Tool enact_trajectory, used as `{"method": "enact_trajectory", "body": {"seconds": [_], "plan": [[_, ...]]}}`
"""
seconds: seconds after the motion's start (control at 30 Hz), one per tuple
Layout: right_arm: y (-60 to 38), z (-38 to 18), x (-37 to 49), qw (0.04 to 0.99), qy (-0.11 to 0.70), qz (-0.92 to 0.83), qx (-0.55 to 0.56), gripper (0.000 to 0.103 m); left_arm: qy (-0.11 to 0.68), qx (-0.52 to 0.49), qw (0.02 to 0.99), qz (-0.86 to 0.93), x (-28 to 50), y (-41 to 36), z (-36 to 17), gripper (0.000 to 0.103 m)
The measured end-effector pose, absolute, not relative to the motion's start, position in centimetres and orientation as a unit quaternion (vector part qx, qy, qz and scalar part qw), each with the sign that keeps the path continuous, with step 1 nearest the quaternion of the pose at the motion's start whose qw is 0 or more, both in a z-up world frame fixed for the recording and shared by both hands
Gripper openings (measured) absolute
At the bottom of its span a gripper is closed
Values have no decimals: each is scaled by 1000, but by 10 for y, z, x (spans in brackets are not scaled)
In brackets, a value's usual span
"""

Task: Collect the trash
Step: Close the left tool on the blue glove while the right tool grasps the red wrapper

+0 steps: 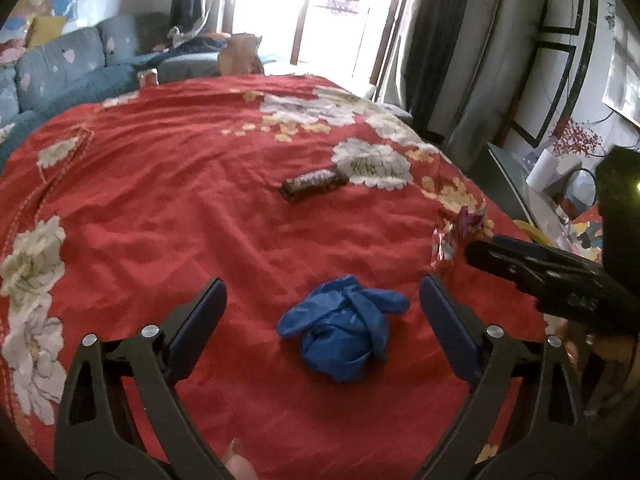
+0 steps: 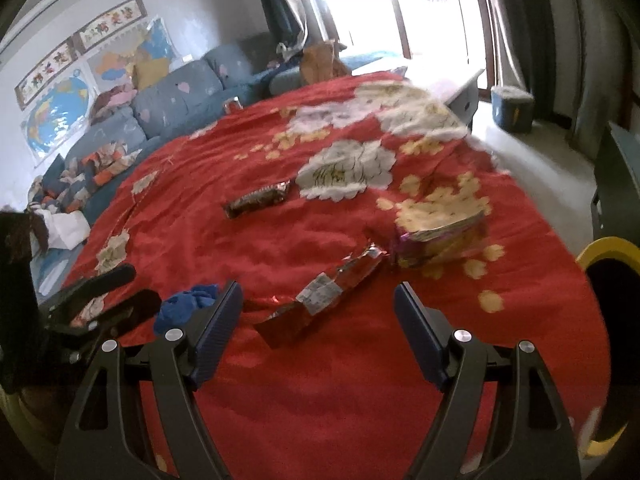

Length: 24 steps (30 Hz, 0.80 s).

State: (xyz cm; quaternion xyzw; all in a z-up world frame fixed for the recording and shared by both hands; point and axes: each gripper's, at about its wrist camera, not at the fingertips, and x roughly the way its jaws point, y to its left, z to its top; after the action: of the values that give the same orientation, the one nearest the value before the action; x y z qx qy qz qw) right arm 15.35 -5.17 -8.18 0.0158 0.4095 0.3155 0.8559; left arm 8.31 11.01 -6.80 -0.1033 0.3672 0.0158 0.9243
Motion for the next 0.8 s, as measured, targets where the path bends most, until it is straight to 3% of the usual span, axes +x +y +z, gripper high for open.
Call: {"method": "enact_trajectory", "body": {"seconds": [0.23,0.33,0.4,0.47,0.67,0.8], "plan": [[-36,-102,172,836,450,312,28,73,387,-104,916,-1,87,106,-81,82],[-32,-110,174,831,459,314,31,61,396,-101,913,-10,88,101,-87,78],[-34,-112,171,835,452,312,28,42,401,-97,911,-15,88,97,-90,72],[-38,-113,171,833,452,317,29,31,407,-90,908,-22,88,91,-94,69],[-44,-113,162,830,447,331,28,21,415,-77,906,-26,88,83,-98,54],[-47,-111,154,829,443,340,27,19,419,-67,905,-22,87,79,-101,34]]}}
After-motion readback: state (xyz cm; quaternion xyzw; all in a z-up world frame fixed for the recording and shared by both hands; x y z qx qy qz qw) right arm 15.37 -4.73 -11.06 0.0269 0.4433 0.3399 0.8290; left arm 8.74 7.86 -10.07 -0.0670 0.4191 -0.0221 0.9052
